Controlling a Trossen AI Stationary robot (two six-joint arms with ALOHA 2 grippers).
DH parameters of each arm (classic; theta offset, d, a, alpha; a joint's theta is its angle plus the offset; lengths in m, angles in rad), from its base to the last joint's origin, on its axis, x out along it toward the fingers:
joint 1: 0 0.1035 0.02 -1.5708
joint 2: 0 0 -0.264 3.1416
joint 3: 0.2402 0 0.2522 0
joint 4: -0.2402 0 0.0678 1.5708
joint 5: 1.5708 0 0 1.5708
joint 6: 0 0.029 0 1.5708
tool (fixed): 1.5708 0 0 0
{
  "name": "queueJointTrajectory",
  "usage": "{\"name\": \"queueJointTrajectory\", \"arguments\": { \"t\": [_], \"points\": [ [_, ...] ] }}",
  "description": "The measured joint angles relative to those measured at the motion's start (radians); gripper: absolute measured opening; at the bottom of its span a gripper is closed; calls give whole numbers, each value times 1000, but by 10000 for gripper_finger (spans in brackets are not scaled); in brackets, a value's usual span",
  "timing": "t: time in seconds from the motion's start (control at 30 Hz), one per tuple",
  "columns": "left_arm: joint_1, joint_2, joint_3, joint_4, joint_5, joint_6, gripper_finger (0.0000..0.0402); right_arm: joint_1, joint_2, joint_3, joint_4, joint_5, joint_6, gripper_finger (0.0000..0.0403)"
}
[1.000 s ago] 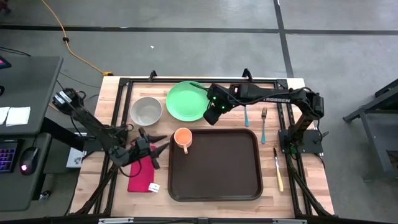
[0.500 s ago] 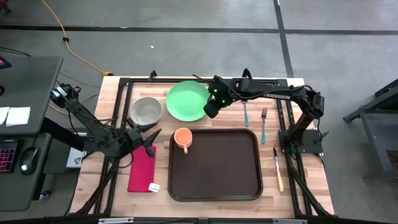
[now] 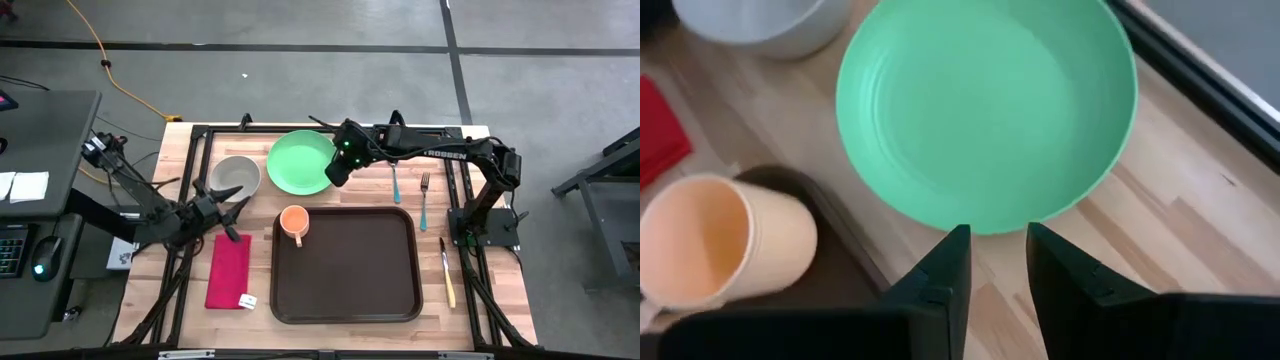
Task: Set up tray
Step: Put the green plate on the black tray to the bottom right of the orange mug
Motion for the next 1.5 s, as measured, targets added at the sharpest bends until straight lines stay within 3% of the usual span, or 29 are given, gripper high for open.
{"name": "queueJointTrajectory", "arguments": {
  "t": [0.27, 0.47, 0.77, 1.1, 1.5],
  "points": [
    [0, -114, 0, -151, 0, -2, 179, -56, 0, 0, 22, -91, 51, 78],
    [0, -196, 0, -290, 11, -12, 179, -84, 0, 0, 47, -93, 63, 78],
    [0, -294, 0, -477, 129, -45, 179, -104, 0, 0, 92, -95, 63, 78],
    [0, -325, 0, -726, 225, -307, 179, -110, 7, 0, 100, -87, 66, 78],
    [0, -326, -8, -784, 281, -384, 179, -131, 64, 0, 159, -90, 74, 78]
  ]
}}
